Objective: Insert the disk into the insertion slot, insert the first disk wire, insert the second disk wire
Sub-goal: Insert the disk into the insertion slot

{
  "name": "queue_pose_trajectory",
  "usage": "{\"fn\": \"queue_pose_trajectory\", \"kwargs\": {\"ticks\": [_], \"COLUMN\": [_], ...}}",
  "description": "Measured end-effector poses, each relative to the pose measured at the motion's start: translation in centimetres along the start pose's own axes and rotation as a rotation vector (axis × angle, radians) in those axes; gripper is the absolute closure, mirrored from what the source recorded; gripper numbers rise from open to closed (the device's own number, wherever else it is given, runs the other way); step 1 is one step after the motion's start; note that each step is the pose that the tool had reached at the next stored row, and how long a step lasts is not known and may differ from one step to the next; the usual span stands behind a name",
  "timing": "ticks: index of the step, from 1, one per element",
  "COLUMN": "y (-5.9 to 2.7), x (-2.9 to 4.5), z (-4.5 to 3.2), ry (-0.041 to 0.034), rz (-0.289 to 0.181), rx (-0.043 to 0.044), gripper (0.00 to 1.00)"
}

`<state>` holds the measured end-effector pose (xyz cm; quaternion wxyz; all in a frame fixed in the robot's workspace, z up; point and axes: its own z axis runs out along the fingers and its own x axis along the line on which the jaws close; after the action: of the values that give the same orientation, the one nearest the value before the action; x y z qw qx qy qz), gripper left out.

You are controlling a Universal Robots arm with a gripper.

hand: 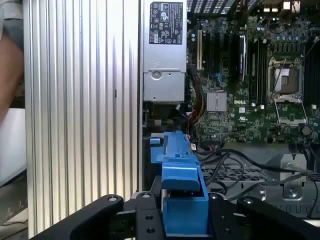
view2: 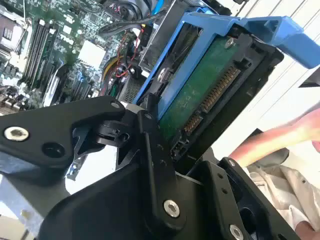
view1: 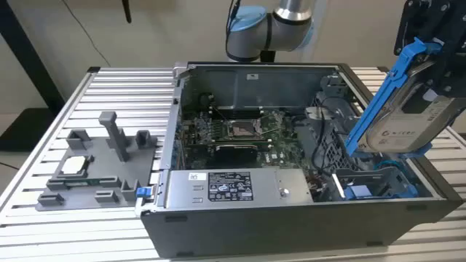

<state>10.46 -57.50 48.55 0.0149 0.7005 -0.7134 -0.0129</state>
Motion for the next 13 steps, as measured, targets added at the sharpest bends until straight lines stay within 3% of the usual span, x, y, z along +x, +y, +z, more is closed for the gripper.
{"fn": "queue_pose_trajectory", "kwargs": {"ticks": [13], "y": [0.00], "x": [0.00], "z": [0.03], "ry": [0.0000], "rz": [0.000], "rx": [0.0000], "gripper": [1.00]}}
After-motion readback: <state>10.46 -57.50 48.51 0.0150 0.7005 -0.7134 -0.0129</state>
